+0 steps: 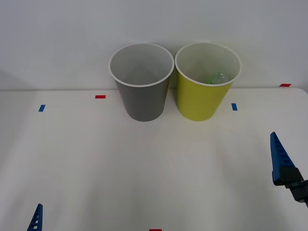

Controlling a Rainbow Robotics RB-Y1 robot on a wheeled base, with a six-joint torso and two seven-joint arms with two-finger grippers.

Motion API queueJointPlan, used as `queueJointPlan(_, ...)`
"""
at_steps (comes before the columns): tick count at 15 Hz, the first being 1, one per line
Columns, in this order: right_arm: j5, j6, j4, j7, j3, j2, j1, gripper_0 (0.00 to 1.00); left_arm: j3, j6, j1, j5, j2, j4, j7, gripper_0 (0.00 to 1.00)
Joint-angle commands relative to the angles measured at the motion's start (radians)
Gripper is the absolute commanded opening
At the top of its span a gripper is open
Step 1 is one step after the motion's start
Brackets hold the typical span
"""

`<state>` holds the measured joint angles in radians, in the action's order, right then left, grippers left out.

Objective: Put cans in the gray bin and PET bottles in the light green bin.

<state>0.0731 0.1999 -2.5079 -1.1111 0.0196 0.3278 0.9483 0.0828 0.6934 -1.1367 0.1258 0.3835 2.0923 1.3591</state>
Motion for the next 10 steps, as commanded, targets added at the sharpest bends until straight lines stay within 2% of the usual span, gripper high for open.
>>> queueJointPlan(1,0.004,0.009,0.0,0.005,0.008,-0.052,0.044,1.0,0.0,0.0,0.0,0.0,0.0,0.0,0.0,1.0)
queueJointPlan(5,0.004,0.026,0.014,0.008,0.019,-0.095,0.053,1.0,0.0,0.0,0.0,0.0,0.0,0.0,0.0,1.0)
queueJointPlan(7,0.01,0.174,0.133,0.004,0.043,-0.095,0.03,1.0,0.0,0.0,0.0,0.0,0.0,0.0,0.0,1.0)
queueJointPlan(10,0.004,0.305,0.195,-0.013,0.052,-0.092,0.084,1.0,0.0,0.0,0.0,0.0,0.0,0.0,0.0,1.0)
